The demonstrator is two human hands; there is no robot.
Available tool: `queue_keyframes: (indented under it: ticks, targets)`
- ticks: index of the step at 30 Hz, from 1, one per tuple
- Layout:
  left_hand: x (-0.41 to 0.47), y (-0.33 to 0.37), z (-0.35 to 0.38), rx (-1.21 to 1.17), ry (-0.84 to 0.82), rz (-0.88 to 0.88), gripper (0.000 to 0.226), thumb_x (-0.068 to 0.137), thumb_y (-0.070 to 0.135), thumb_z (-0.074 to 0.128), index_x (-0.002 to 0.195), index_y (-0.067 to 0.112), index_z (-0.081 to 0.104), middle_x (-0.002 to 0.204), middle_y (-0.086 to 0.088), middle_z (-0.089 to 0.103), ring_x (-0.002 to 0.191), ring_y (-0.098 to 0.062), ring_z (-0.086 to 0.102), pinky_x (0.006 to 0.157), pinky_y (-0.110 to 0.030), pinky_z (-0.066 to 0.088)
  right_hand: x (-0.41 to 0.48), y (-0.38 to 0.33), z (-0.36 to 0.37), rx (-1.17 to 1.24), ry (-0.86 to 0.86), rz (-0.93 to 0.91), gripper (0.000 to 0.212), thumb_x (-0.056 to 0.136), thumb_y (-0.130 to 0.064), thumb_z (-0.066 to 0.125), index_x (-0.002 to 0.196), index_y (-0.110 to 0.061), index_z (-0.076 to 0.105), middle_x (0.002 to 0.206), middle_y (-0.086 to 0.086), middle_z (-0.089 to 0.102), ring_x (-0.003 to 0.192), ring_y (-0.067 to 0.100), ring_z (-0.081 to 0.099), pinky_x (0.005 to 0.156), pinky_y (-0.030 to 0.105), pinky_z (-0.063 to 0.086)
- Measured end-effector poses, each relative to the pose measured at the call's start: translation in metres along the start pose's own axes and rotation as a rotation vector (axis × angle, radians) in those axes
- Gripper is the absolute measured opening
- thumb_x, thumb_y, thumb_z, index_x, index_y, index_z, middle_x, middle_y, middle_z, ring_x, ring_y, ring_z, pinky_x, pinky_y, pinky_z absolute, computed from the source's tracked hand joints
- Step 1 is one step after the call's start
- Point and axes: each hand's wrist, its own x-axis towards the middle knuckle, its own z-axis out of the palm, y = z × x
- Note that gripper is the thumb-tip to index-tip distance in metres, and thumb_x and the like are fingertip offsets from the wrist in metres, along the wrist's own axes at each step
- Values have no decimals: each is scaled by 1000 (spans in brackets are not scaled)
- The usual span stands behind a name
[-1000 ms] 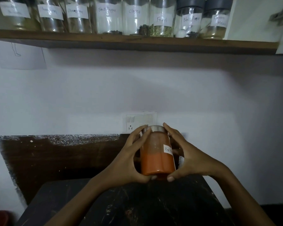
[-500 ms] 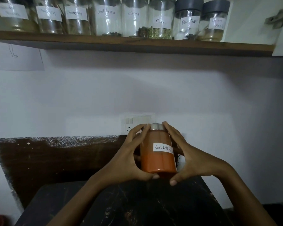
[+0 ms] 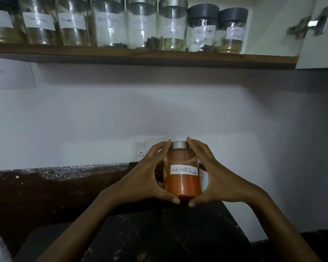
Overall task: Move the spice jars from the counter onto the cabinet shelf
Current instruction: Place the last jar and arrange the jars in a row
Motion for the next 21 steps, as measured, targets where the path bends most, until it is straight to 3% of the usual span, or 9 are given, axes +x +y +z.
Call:
queue_keyframes:
  ticks: [3, 7, 9, 12, 15, 18, 21]
  targets:
    - [18, 7, 4, 43, 14, 53, 121, 56, 34, 88, 138, 51, 2, 139, 43, 2, 135, 1, 21, 92, -24, 51, -1, -3, -21, -83, 12, -18, 114, 56, -48, 77, 123, -66, -14, 133, -50, -15, 127, -21, 8, 96, -1, 26]
    - [58, 28, 4, 170, 37, 169, 116, 56, 40, 87, 133, 54, 2, 131, 52, -6, 124, 23, 12, 91, -1, 37, 0, -10, -58, -288, 93, -72, 125, 57, -51, 79, 126, -62, -25, 141, -37, -23, 140, -1, -5, 111, 26, 30]
    - [82, 45, 1, 255, 47, 244, 117, 58, 41, 86, 136, 51, -1, 135, 47, -9, 128, 15, 15, 95, -9, 42, -1, -15, -81, -405, 165, -71, 132, 57, -49, 83, 129, -58, -28, 143, -32, -24, 140, 4, -3, 107, 30, 38]
    - [121, 76, -5, 450, 123, 416, 127, 60, 41, 85, 146, 36, -8, 148, 29, -13, 134, -3, 26, 93, -26, 51, -1, -19, -118, -577, 328, -56, 137, 56, -45, 84, 134, -50, -29, 144, -24, -17, 138, 12, 11, 95, 25, 46]
    - [158, 107, -11, 582, 161, 527, 129, 63, 38, 83, 147, 31, -14, 151, 22, -23, 131, -10, 36, 87, -24, 52, -1, -22, -157, -713, 484, -86, 141, 53, -43, 85, 138, -43, -26, 145, -14, -5, 133, 16, 23, 84, 25, 50]
    - [193, 137, -19, 651, 188, 605, 129, 65, 36, 82, 147, 24, -16, 151, 13, -31, 139, -17, 26, 93, -33, 50, 2, -23, -201, -744, 581, -138, 142, 50, -41, 87, 139, -41, -24, 147, -11, 0, 135, 16, 16, 92, 29, 44]
    - [223, 154, -29, 676, 221, 606, 126, 68, 40, 79, 146, 22, -20, 152, 10, -31, 144, -13, 7, 104, -36, 42, 9, -23, -242, -803, 634, -160, 141, 50, -39, 88, 140, -36, -21, 148, -5, 5, 135, 13, 11, 95, 29, 36]
